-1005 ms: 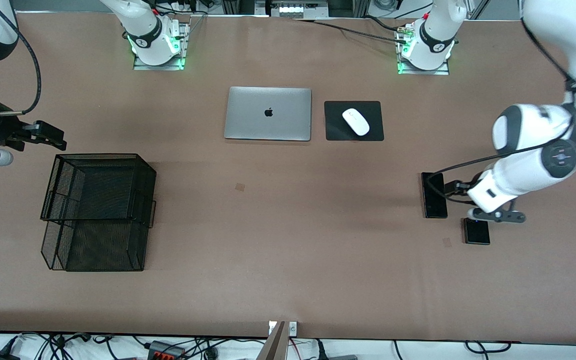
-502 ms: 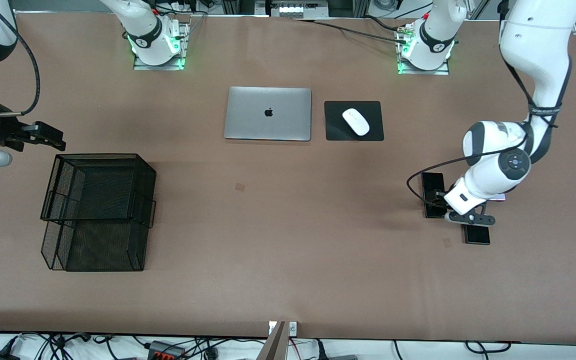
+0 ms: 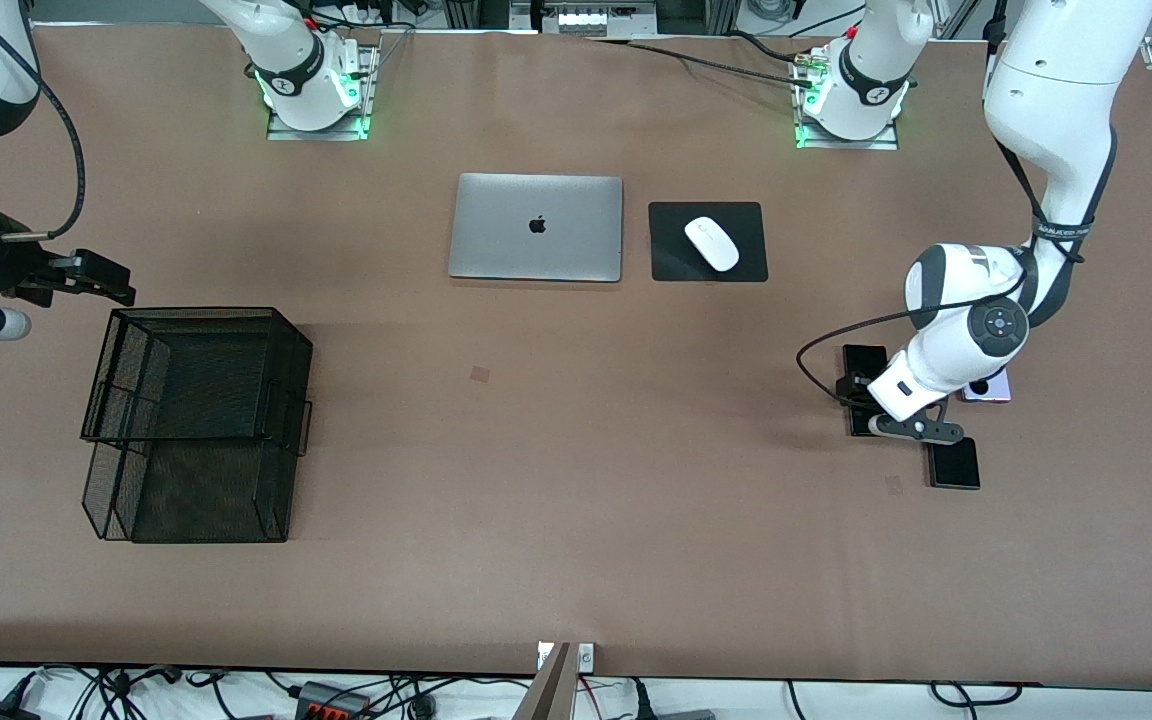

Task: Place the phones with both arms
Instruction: 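Lower the left gripper and grasp the black slab phone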

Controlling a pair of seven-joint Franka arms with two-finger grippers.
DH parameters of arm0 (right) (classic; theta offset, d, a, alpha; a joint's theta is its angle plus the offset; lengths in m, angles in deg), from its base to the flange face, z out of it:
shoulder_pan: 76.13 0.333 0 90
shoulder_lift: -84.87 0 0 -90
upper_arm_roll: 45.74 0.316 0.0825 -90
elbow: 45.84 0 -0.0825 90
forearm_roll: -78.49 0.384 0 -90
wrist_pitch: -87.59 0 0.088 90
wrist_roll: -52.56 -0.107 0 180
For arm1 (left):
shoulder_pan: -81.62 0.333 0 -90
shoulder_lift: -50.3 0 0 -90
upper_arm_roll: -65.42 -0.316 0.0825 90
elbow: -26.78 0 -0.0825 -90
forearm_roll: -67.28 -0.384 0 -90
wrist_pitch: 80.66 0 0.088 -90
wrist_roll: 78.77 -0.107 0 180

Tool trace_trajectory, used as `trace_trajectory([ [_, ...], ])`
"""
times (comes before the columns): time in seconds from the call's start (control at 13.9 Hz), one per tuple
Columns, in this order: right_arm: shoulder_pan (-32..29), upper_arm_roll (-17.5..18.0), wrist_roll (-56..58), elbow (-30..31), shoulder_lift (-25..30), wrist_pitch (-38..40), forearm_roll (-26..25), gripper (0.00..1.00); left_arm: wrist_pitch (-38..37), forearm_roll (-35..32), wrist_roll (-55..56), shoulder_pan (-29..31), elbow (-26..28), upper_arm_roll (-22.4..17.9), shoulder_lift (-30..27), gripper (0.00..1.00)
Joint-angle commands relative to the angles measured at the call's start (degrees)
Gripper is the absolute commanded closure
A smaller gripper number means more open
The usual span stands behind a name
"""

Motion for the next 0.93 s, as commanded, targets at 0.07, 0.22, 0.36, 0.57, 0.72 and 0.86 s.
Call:
trace_trajectory([
  [0.07,-0.7,0.3,0.4,-2.5,-0.6,0.3,-0.5,0.0,1.8,-1.1,-0.6,0.5,1.9,0.3,-0.3,0.0],
  [0.22,-0.6,0.3,0.0,-2.5,-0.6,0.6,-0.6,0.0,1.8,-1.1,-0.6,0.5,1.8,0.3,-0.3,0.0],
  [0.36,-0.5,0.3,0.1,-2.6,-0.5,0.6,-0.9,0.0,1.9,-1.1,-0.8,0.6,1.8,0.3,-0.2,0.0],
  [0.57,-0.8,0.2,0.0,-2.6,-0.5,1.0,-0.6,0.0,3.2,-1.1,-1.9,1.4,1.8,0.2,0.7,0.0],
  [0.72,-1.0,0.2,0.2,-2.6,-0.5,1.1,-0.5,0.0,4.2,-1.2,-1.9,2.0,1.8,0.3,1.3,0.0],
  [0.86,-1.0,0.2,0.0,-2.5,-0.5,1.1,-0.5,0.0,4.2,-1.1,-1.8,2.0,1.9,0.3,1.1,0.15],
])
